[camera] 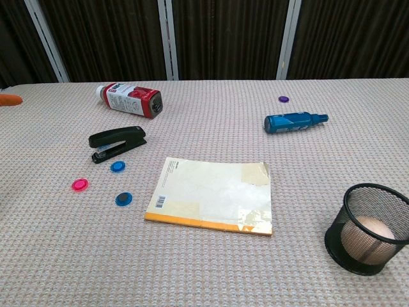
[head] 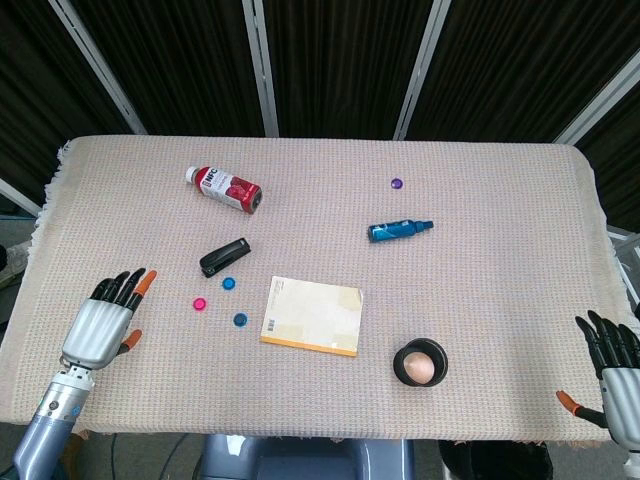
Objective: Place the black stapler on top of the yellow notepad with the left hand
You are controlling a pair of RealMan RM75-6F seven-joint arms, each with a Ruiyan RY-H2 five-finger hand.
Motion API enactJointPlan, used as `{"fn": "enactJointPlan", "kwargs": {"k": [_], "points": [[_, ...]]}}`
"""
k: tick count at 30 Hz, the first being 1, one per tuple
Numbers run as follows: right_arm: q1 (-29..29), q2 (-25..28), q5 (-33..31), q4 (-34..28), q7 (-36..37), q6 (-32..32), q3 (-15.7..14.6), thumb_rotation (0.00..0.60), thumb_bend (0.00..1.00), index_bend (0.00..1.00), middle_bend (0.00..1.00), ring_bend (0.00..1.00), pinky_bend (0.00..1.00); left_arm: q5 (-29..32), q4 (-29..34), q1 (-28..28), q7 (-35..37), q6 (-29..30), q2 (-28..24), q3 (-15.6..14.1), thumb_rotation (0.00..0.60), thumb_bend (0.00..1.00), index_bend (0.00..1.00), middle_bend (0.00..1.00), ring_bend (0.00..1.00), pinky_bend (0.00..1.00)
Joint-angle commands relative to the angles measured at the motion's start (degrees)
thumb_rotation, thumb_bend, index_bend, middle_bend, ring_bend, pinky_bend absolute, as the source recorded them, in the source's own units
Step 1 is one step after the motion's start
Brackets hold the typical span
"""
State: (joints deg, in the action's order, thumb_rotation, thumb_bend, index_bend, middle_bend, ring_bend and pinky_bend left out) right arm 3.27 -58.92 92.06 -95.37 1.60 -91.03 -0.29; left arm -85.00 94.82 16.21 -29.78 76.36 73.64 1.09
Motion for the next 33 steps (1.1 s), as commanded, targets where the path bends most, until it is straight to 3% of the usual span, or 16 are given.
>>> {"fn": "enactJointPlan", "kwargs": {"k": [1,11,18,25,33], "points": [[-0.06,0.01,-0.1,-0.02,-0.11,0.18,-0.01,0.6,0.06,0.0,0.0,0.0,0.0,0.03,0.04,0.04,-0.04,0.0,0.03,0.08,0.6,0.23,0.04,0.06,0.1,0.2],[0.47,0.27,0.05,0.05,1.03,-0.84,-0.07,0.6,0.06,0.0,0.0,0.0,0.0,1.02,-1.37,1.04,-2.83,-1.18,2.57,0.79,0.6,0.24,0.03,0.07,0.1,0.26],[0.59,0.78,0.6,0.59,2.92,-1.24,-0.26,0.6,0.06,0.0,0.0,0.0,0.0,2.69,-5.25,2.43,-9.19,-0.83,10.17,2.81,0.6,0.24,0.03,0.11,0.13,0.29],[0.74,1.62,1.25,1.31,5.88,-1.89,-0.43,0.6,0.06,0.0,0.0,0.0,0.0,5.12,-12.49,3.96,-17.31,2.7,20.15,6.92,0.6,0.24,0.04,0.13,0.15,0.3],[0.03,2.28,1.27,1.57,7.65,-1.02,-0.3,0.6,0.06,0.0,0.0,0.0,0.0,8.2,-19.44,7.32,-18.04,1.52,27.53,10.75,0.6,0.24,0.05,0.14,0.16,0.31]]}}
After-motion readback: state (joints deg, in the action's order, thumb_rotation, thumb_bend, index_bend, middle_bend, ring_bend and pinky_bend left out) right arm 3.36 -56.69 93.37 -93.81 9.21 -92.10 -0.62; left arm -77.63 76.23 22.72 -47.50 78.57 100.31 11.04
